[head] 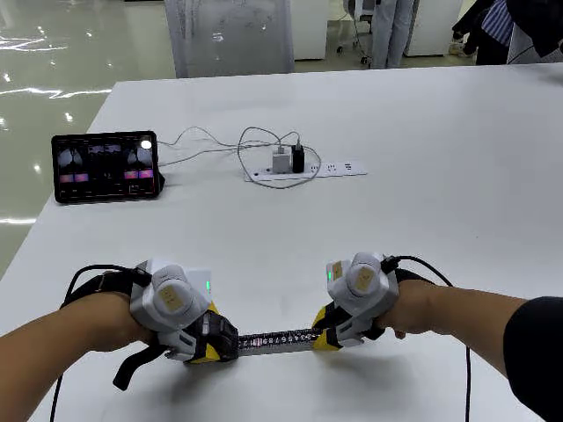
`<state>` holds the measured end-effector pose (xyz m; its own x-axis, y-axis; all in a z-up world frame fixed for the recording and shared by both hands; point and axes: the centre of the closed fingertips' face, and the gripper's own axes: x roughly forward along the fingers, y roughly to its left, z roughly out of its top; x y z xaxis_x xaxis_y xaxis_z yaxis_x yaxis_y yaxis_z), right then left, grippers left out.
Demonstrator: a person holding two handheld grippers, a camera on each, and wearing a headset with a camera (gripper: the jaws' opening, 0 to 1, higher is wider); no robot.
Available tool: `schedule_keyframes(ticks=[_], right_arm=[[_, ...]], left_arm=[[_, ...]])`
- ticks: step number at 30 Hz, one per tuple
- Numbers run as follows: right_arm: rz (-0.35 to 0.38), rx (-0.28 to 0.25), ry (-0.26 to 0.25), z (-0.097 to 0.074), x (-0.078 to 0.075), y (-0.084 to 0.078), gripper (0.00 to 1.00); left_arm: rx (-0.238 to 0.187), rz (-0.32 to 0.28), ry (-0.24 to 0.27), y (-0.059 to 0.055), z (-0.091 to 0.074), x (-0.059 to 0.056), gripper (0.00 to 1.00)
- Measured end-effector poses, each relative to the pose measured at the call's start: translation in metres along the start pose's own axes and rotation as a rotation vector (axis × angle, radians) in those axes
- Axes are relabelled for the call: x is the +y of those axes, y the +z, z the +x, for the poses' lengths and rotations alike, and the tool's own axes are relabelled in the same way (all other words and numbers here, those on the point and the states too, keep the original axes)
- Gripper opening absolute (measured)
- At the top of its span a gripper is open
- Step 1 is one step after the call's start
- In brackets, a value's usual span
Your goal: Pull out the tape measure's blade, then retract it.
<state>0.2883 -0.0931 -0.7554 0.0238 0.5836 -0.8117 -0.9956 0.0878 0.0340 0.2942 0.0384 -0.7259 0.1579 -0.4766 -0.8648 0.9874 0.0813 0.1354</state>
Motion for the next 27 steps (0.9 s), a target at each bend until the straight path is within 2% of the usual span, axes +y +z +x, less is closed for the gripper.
schedule_keyframes(ticks=[27], right_arm=[[-0.002,0.011,-0.006,-0.0066,-0.0006,-0.0093,0.1]], left_arm=[[-0.002,0.004,0.005,0.0008,-0.0004,-0.0002,0.32]])
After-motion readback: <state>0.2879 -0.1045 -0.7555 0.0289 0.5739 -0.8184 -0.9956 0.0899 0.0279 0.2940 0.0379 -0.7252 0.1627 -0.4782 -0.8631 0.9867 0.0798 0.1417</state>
